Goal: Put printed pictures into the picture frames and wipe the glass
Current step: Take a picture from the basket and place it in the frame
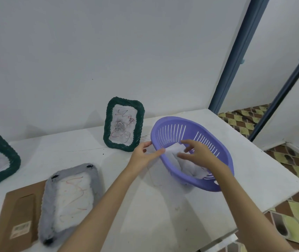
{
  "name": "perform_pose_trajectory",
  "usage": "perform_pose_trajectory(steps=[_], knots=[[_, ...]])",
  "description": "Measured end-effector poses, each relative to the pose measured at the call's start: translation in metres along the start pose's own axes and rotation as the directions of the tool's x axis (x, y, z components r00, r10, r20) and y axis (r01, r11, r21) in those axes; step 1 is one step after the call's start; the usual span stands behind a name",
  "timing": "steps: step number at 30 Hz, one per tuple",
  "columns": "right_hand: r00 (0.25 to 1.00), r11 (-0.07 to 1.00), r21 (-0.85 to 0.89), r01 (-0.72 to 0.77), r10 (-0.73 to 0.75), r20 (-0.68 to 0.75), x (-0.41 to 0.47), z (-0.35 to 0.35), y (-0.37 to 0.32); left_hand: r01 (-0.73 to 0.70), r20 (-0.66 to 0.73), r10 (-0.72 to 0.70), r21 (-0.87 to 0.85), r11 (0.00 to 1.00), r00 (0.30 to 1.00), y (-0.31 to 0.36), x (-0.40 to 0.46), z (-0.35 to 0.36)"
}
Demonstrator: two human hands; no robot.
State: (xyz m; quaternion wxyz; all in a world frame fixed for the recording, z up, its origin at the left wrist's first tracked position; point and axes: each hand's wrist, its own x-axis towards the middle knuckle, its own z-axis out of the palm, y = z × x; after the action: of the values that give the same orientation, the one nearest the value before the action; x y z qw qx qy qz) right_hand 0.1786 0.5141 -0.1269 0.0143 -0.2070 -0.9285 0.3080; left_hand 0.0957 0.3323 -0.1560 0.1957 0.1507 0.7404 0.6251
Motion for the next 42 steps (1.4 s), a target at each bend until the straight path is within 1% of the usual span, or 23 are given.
perform_pose_trajectory(steps=[2, 3, 5, 7, 10, 15, 20, 24, 27, 29, 30, 31, 32, 33, 35, 36, 37, 38, 39, 40, 42], knots=[[0.992, 0.984, -0.131, -0.118, 0.124, 0.038, 0.012, -0.005, 0.011, 0.005, -0.002, -0.005, 0.007, 1.000, 1.000, 0.001, 0.003, 0.001], [0.985, 0.971, -0.187, -0.151, 0.164, 0.059, 0.016, -0.006, 0.014, 0.004, -0.010, -0.004, -0.008, 1.000, 1.000, -0.001, 0.004, 0.001], [0.976, 0.945, -0.283, -0.163, 0.197, 0.095, 0.021, -0.005, 0.017, -0.019, -0.028, 0.018, -0.052, 0.998, 0.999, -0.003, 0.002, 0.001], [0.976, 0.927, -0.346, -0.146, 0.192, 0.103, 0.024, -0.003, 0.018, -0.046, -0.036, 0.043, -0.076, 0.996, 0.998, -0.006, 0.001, 0.000], [0.979, 0.934, -0.330, -0.136, 0.179, 0.102, 0.028, -0.001, 0.018, -0.078, -0.038, 0.075, -0.091, 0.993, 0.996, -0.007, -0.003, 0.001], [0.981, 0.939, -0.311, -0.144, 0.177, 0.081, 0.032, -0.001, 0.018, -0.091, -0.037, 0.088, -0.084, 0.992, 0.995, -0.006, -0.002, 0.001], [0.990, 0.950, -0.277, -0.141, 0.132, -0.053, 0.036, -0.004, 0.021, -0.081, -0.024, 0.080, -0.079, 0.994, 0.997, -0.005, 0.001, 0.001], [0.992, 0.946, -0.299, -0.124, 0.120, -0.033, 0.039, -0.007, 0.023, -0.078, -0.007, 0.078, -0.066, 0.995, 0.997, -0.004, 0.001, 0.000], [0.993, 0.947, -0.303, -0.104, 0.083, -0.082, 0.035, -0.013, 0.019, -0.073, 0.010, 0.074, -0.056, 0.996, 0.997, -0.005, 0.001, -0.002], [0.989, 0.961, -0.259, -0.093, 0.058, -0.138, 0.029, -0.018, 0.017, -0.058, 0.013, 0.059, -0.049, 0.997, 0.998, -0.004, 0.001, -0.001], [0.985, 0.975, -0.204, -0.087, 0.053, -0.166, 0.026, -0.021, 0.017, -0.052, -0.003, 0.052, -0.034, 0.998, 0.999, -0.004, 0.000, -0.001], [0.980, 0.990, -0.118, -0.077, 0.053, -0.192, 0.023, -0.022, 0.017, -0.073, -0.044, 0.073, 0.009, 0.997, 0.996, -0.003, 0.000, -0.001], [0.975, 0.998, -0.011, -0.054, 0.051, -0.216, 0.019, -0.024, 0.016, -0.128, -0.096, 0.136, 0.082, 0.988, 0.986, -0.001, -0.001, 0.000], [0.969, 0.995, 0.100, -0.015, 0.039, -0.243, 0.015, -0.023, 0.013, -0.211, -0.138, 0.235, 0.171, 0.962, 0.962, 0.002, -0.003, 0.001], [0.957, 0.951, 0.300, 0.079, 0.013, -0.291, 0.004, -0.022, 0.004, -0.374, -0.159, 0.436, 0.309, 0.874, 0.886, 0.013, -0.009, 0.008], [0.953, 0.916, 0.383, 0.119, 0.002, -0.302, -0.001, -0.021, -0.001, -0.419, -0.145, 0.484, 0.331, 0.846, 0.863, 0.020, -0.012, 0.012], [0.952, 0.879, 0.452, 0.153, -0.010, -0.305, -0.006, -0.018, -0.006, -0.440, -0.127, 0.498, 0.321, 0.839, 0.858, 0.027, -0.016, 0.017], [0.953, 0.845, 0.503, 0.183, -0.028, -0.300, -0.011, -0.017, -0.011, -0.431, -0.106, 0.473, 0.278, 0.858, 0.875, 0.034, -0.019, 0.022], [0.957, 0.818, 0.538, 0.203, -0.049, -0.287, -0.015, -0.014, -0.016, -0.391, -0.078, 0.413, 0.204, 0.897, 0.907, 0.041, -0.021, 0.025], [0.961, 0.799, 0.561, 0.217, -0.074, -0.267, -0.018, -0.013, -0.020, -0.335, -0.044, 0.342, 0.114, 0.935, 0.939, 0.046, -0.022, 0.028], [0.969, 0.778, 0.588, 0.222, -0.110, -0.220, -0.023, -0.009, -0.027, -0.220, -0.008, 0.220, -0.040, 0.975, 0.976, 0.051, -0.021, 0.030]])
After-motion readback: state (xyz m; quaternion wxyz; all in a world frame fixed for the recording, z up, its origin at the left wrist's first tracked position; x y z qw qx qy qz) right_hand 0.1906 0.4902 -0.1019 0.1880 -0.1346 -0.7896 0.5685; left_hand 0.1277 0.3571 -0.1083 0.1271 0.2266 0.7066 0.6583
